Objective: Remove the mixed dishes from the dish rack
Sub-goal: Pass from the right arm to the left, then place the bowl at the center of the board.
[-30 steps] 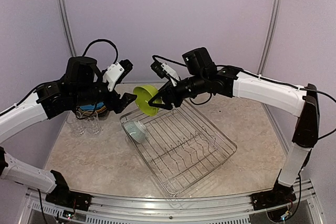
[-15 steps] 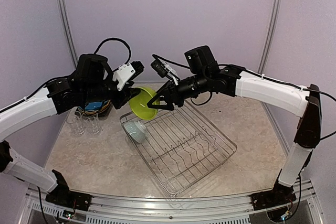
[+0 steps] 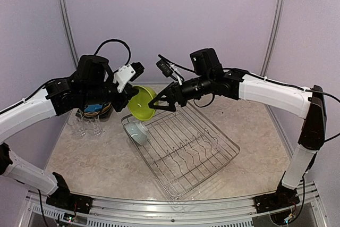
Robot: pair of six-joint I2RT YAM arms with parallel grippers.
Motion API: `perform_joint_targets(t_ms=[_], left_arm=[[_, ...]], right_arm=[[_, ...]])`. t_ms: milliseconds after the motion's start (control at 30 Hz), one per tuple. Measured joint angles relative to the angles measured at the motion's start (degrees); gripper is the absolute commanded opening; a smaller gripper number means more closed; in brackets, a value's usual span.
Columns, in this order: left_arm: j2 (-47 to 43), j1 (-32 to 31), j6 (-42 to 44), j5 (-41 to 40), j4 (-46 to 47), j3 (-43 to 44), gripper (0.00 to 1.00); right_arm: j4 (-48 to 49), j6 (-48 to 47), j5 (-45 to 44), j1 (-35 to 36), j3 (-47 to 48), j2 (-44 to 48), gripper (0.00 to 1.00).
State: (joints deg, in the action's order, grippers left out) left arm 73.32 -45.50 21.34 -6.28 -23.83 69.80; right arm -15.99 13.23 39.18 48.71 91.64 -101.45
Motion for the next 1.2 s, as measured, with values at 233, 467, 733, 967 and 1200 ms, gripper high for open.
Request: perform_joint_targets(t_ms=[233, 467, 733, 967, 1200], left_arm=[[-4.5, 1.4, -11.2, -4.1, -6.6, 0.0, 0.00], [-13.2, 6.7, -28.1, -7.9, -16.7, -0.3, 0.00], [-21.0, 17.3, -50.0, -8.6, -30.9, -3.5, 0.00], [-28.1, 23.6, -66.1, -5.5, -42.3, -12.5, 0.00], [-23.9, 28.0, -75.3, -3.3, -47.3, -13.4, 0.00]], right_arm=[[0.9, 0.4, -1.9, -2.4, -0.6, 1.4, 0.99], [0.8, -1.3, -9.2, -3.9, -0.9, 3.3, 0.99], [-1.6, -4.8, -15.2, -4.4, -0.8, 3.5, 0.99], [-2.5, -6.1, -16.3, -4.5, -0.9, 3.5, 0.99], [-2.6, -6.1, -15.7, -4.5, -0.9, 3.5, 0.99]])
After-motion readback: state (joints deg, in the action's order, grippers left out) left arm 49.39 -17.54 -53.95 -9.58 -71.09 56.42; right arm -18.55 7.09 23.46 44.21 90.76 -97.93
